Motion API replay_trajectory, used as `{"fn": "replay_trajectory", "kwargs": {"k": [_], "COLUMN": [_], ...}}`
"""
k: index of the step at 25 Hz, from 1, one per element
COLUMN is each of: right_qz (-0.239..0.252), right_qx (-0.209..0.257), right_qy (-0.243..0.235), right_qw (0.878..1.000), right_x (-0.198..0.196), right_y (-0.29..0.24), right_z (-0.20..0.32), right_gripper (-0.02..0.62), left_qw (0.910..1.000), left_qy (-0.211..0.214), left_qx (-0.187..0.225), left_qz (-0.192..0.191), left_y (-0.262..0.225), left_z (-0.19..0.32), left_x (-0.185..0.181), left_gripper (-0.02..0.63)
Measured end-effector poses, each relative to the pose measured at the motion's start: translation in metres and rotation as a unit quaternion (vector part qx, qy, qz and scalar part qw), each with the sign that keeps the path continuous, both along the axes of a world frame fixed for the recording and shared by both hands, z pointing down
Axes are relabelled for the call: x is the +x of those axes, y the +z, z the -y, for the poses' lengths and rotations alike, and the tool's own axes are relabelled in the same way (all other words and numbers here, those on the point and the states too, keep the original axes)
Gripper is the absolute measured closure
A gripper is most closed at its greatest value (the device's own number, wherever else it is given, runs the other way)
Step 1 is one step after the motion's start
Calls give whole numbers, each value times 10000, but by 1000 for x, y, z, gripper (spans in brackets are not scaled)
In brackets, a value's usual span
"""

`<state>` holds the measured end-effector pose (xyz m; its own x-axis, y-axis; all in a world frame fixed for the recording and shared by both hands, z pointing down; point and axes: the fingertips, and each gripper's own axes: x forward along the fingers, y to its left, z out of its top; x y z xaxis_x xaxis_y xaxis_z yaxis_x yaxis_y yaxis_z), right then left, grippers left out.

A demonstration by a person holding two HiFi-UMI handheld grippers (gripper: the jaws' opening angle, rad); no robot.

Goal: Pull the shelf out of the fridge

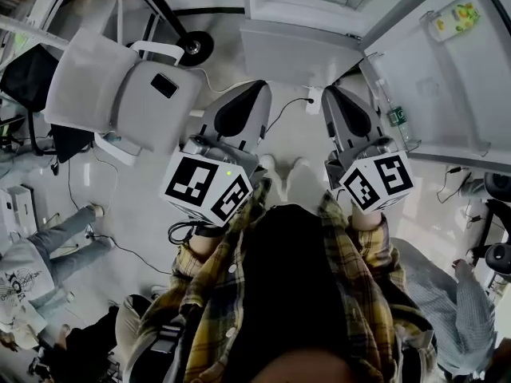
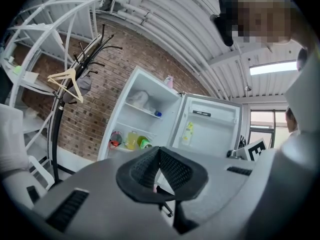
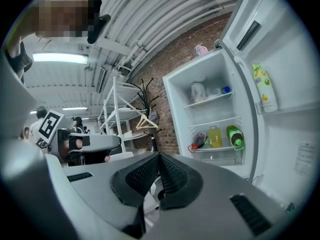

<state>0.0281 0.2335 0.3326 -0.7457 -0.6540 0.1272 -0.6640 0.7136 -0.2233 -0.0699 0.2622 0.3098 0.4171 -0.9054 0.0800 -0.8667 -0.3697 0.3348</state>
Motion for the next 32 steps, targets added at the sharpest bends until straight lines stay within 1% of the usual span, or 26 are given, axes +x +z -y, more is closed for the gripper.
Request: {"fn": "replay_trajectory", "kwargs": {"k": [7,11,15,25,32], "right_qz": [17,82,166,222,251], "right_qx": [-142,-127,-68,161,288], "right_qy": [117,113,143,43,-164], "right_qw": [9998,9998,9997,9996,9991], "right_x": [-4,-2,4,25,44], "right_y": [6,7,5,-25,-31], "right_z": [24,39,67,155,191], "right_gripper": [575,575,575,575,575], "left_qw": [9997,9997,9997,9998,9996], "left_qy": [215,230,236,97,-30], "left_qx": [-99,-71,11,189,272], "left_qz": [-53,-21,-9,-26,21], "left_y": [9,11,7,-16,-19], "left_z": [27,43,70,157,192], "left_x": [1,5,9,31,55], "left_gripper": [601,601,601,601,601]}}
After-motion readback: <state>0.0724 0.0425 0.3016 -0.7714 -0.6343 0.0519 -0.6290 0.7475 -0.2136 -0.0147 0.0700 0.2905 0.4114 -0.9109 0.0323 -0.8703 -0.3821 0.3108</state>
